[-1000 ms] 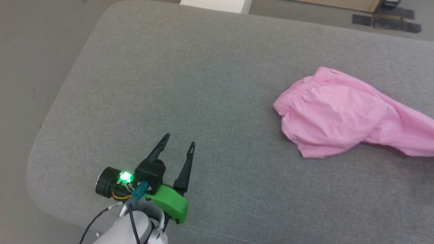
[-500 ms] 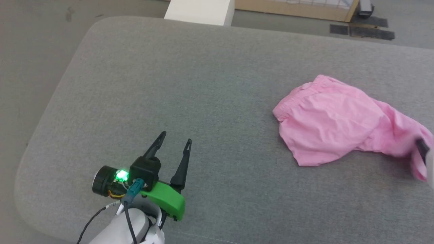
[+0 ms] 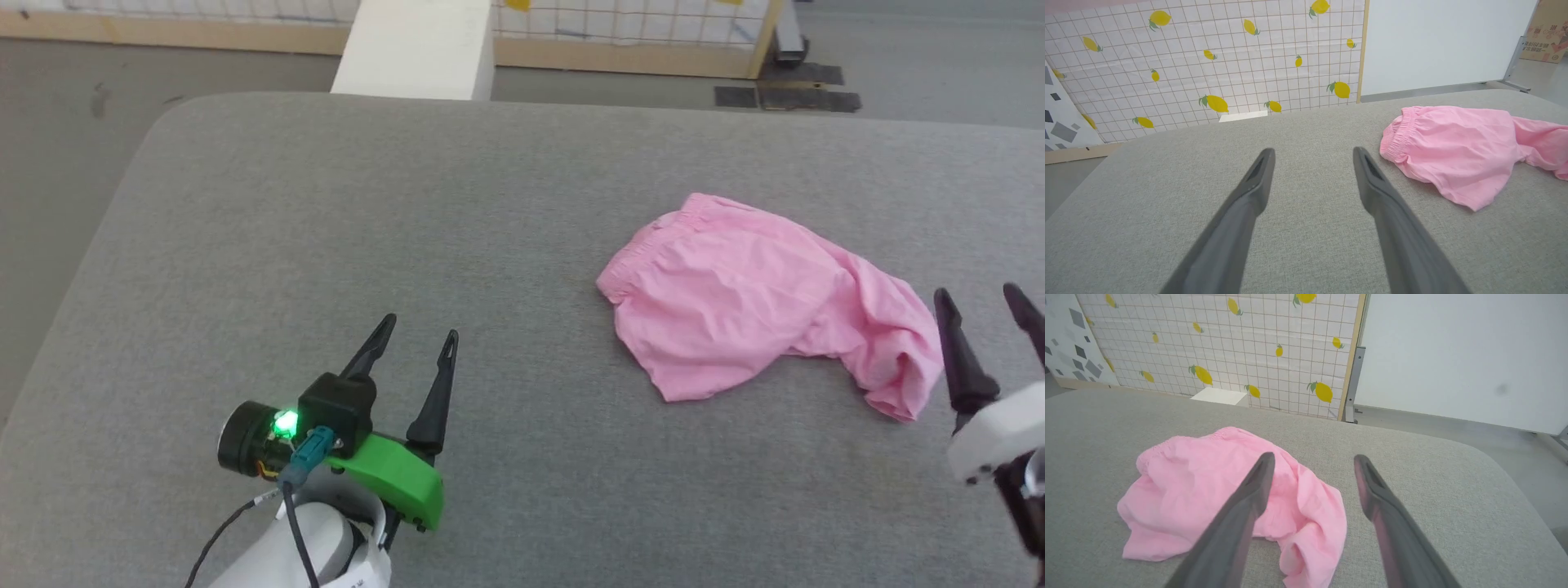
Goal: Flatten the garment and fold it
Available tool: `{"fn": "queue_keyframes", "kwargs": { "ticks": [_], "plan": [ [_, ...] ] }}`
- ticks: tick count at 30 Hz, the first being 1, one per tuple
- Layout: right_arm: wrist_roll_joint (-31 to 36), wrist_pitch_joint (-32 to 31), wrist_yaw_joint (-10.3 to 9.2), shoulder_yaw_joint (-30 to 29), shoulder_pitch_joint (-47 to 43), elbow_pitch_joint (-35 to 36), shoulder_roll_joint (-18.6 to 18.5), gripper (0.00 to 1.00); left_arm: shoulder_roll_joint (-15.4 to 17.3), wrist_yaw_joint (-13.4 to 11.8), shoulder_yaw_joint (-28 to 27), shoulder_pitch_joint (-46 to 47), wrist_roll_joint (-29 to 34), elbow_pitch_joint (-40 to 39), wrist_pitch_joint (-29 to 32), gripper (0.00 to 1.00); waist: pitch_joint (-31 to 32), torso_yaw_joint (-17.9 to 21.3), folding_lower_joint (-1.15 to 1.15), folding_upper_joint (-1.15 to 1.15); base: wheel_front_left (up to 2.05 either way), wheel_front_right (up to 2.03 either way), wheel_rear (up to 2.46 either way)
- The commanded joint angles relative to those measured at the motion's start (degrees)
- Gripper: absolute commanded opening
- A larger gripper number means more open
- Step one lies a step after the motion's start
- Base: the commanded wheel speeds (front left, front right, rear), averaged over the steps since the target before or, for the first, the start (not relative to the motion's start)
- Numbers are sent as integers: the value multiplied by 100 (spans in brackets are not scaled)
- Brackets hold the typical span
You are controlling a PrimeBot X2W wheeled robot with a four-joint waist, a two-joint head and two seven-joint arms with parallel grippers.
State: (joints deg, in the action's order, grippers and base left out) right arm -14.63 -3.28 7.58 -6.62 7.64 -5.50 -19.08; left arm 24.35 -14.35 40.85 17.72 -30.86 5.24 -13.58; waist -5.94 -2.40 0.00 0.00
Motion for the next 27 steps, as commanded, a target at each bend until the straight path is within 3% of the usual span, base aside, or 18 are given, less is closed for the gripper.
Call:
{"fn": "queue_keyframes", "kwargs": {
  "ticks": [1, 9, 16, 22, 27],
  "plan": [
    [96, 128, -9, -126, -163, 117, 209, 100, 54, -31, -19, -82, -49, -32, 41, 100, 40, 112, 0, 0, 0, 0, 0],
    [507, 300, -9, -646, -629, 648, 1118, 100, 79, 177, 31, 113, -372, -217, 643, 100, -146, 399, 0, 0, 0, 0, 0],
    [717, 274, -9, -697, -653, 881, 1323, 100, -17, 581, 185, 1160, -519, -253, 1669, 100, -702, 732, 0, 0, 0, 0, 0],
    [831, 401, -9, -627, -535, 870, 1433, 100, -192, 1103, 393, 2225, -951, 210, 3109, 100, -1185, 1070, 0, 0, 0, 0, 0],
    [888, 566, -9, -494, -391, 743, 1534, 100, -299, 1341, 443, 2893, -1315, 786, 4097, 100, -1538, 1395, 0, 0, 0, 0, 0]
  ]
}}
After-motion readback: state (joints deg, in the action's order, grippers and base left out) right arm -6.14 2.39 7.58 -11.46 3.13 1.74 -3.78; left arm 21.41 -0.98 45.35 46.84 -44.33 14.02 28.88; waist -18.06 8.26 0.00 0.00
